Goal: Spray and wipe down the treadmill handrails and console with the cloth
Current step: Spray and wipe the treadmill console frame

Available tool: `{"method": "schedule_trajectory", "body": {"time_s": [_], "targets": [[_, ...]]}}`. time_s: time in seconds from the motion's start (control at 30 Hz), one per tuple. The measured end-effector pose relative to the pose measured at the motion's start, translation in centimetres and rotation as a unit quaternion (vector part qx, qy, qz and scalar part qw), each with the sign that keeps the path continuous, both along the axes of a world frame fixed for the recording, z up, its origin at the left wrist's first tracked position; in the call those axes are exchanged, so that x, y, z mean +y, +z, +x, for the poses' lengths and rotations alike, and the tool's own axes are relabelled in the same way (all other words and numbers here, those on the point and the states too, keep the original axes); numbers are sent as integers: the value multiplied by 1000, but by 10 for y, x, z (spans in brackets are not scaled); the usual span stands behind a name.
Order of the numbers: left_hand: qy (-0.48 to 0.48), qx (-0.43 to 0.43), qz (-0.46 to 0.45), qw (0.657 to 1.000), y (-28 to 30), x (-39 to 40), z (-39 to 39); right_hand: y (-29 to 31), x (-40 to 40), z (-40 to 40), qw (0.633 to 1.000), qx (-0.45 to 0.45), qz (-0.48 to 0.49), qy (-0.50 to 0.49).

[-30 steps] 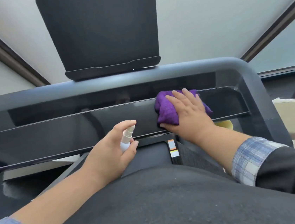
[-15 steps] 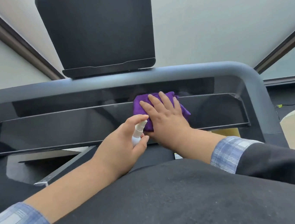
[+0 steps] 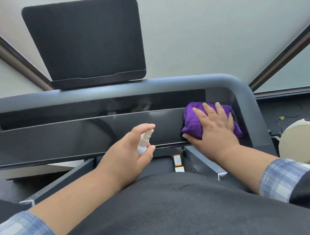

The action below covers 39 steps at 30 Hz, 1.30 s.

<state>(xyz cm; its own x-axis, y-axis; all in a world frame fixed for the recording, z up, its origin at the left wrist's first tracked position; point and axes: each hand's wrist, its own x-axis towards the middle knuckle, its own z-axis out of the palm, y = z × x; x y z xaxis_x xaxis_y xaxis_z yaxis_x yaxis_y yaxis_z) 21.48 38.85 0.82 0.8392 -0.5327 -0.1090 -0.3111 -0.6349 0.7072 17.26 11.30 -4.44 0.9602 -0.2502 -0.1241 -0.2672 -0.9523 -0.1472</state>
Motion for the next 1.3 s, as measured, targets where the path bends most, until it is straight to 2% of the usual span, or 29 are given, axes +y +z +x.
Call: {"method": "schedule_trajectory", "body": {"time_s": [0.23, 0.37, 0.53, 0.67, 1.3], "targets": [[34, -8, 12, 999, -7, 16, -14, -3, 77, 34, 991, -3, 19, 130], [43, -2, 13, 999, -5, 19, -16, 3, 60, 33, 987, 1, 10, 161], [60, 0, 6, 998, -9, 40, -16, 2, 27, 13, 997, 1, -4, 74], [86, 2, 3, 996, -13, 77, -17, 1, 47, 16, 1000, 2, -3, 30], [185, 2, -3, 983, -9, 321, -21, -6, 385, 123, 982, -14, -5, 187]]}}
